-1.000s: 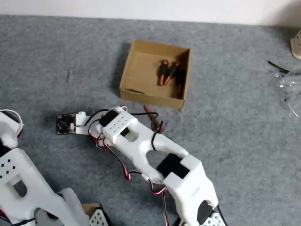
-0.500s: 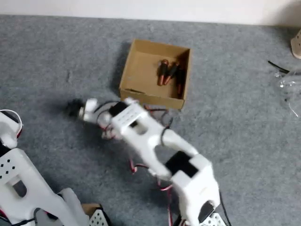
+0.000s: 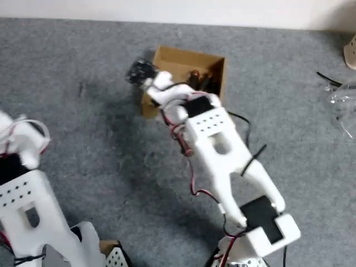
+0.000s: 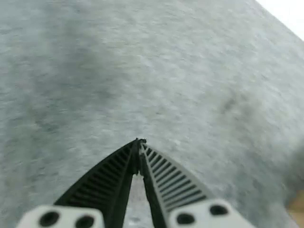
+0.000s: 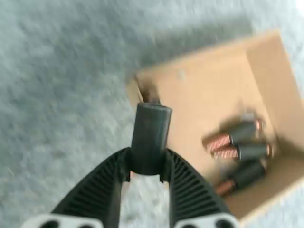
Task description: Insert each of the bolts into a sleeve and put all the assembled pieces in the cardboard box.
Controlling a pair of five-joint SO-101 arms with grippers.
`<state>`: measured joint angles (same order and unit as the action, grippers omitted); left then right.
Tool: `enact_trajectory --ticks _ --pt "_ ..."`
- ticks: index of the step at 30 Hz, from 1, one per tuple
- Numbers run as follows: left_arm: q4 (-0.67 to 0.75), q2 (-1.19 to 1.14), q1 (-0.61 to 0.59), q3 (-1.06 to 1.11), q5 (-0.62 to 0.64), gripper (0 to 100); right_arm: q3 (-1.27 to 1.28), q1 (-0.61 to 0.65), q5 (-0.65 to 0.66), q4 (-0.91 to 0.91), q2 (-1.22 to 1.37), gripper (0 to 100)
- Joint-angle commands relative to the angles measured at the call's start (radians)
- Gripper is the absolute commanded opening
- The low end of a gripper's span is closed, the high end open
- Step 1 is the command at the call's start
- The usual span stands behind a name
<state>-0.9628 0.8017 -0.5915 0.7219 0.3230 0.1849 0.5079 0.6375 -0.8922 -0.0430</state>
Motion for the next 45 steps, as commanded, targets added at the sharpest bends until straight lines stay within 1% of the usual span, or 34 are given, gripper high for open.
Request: enact_trajectory --ticks 1,4,8,13,17,19,22,26,28,30,33,37,42,45 --pt "-0.031 0.005 0.188 -0.038 -0.003 1 0.050 -0.093 -0.009 -0.002 -0.143 0.5" --pt "-0.037 0.004 0.355 -0.036 -0.003 1 0.130 -0.163 -0.009 -0.004 -0.239 0.5" --pt "-0.029 0.005 0.533 -0.022 -0.003 1 0.265 -0.254 -0.009 -0.004 -0.389 0.5" --pt "-0.029 0.010 0.680 0.116 -0.003 1 0.430 -0.351 -0.009 -0.002 -0.549 0.5" --pt "-0.029 0.004 0.780 0.185 0.017 1 0.552 -0.400 -0.009 0.001 -0.634 0.5" --pt "-0.012 0.001 0.816 0.194 0.109 1 0.607 -0.414 -0.009 0.002 -0.664 0.5" --pt "0.066 0.001 0.858 0.191 0.230 1 0.674 -0.420 -0.011 0.002 -0.691 0.5" --pt "0.167 -0.028 0.955 0.191 0.296 1 0.728 -0.418 -0.011 0.002 -0.702 0.5" --pt "0.229 -0.102 0.981 0.183 0.334 1 0.745 -0.418 -0.014 0.004 -0.702 0.5" --pt "0.276 -0.217 0.995 0.148 0.374 1 0.756 -0.418 -0.044 0.004 -0.702 0.5" --pt "0.273 -0.400 1.041 0.042 0.442 1 0.754 -0.418 -0.064 0.004 -0.704 0.5" --pt "0.201 -0.588 1.076 -0.107 0.485 1 0.757 -0.418 -0.066 0.004 -0.704 0.5" --pt "0.097 -0.694 1.082 -0.271 0.491 1 0.759 -0.418 -0.068 0.004 -0.704 0.5" --pt "0.058 -0.730 1.082 -0.334 0.491 1 0.759 -0.418 -0.068 0.007 -0.704 0.5"
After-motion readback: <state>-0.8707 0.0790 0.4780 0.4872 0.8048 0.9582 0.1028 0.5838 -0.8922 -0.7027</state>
